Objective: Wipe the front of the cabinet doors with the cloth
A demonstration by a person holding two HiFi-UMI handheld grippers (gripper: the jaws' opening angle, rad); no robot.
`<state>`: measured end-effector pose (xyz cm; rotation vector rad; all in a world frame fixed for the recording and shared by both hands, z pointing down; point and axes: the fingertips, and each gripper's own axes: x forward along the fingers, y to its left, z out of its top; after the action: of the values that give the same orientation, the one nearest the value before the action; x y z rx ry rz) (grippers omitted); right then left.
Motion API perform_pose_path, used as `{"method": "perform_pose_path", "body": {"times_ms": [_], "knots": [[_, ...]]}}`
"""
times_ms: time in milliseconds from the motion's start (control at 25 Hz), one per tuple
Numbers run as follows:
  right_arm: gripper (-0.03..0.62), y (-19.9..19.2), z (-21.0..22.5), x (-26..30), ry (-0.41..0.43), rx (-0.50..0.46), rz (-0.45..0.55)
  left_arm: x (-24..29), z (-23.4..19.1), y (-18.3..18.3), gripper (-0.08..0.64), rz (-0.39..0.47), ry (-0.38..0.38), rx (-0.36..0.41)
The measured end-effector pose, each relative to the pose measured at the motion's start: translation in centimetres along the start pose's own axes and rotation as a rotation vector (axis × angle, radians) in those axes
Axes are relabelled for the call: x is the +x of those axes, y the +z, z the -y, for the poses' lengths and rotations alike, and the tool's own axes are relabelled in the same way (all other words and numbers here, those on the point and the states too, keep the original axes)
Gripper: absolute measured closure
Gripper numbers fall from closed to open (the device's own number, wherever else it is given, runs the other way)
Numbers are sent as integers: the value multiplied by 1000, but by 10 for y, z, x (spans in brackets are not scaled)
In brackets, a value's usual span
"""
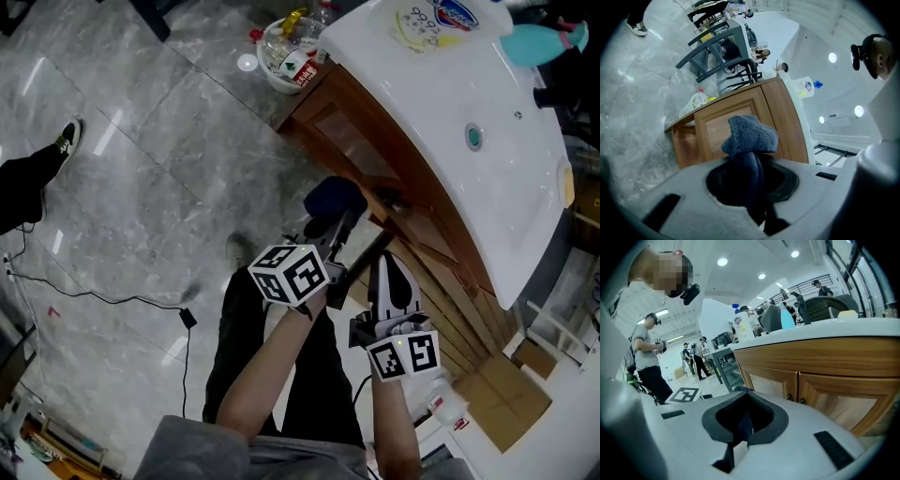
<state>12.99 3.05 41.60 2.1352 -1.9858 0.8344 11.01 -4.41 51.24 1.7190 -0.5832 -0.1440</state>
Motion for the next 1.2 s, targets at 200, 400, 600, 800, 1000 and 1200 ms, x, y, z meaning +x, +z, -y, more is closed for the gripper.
{"method": "perform_pose_path", "body": {"times_ms": [200, 400, 600, 800, 1000, 1200], "knots": [[581, 6, 3, 6, -40, -10, 38, 1, 36, 12, 508, 7, -101, -4], [581, 7, 20, 13, -35, -31, 38, 10, 48, 19, 508, 29, -130, 1], [581, 3, 29, 21, 16, -50, 3, 22, 51, 30, 509, 63, -135, -17], [581, 5, 40, 29, 49, -53, -17, 41, 51, 35, 509, 91, -154, -62], [581, 5, 47, 35, 75, -62, -35, 58, 50, 44, 509, 115, -175, -102], [581, 0, 52, 38, 84, -52, -51, 65, 47, 44, 509, 121, -169, -126]]}}
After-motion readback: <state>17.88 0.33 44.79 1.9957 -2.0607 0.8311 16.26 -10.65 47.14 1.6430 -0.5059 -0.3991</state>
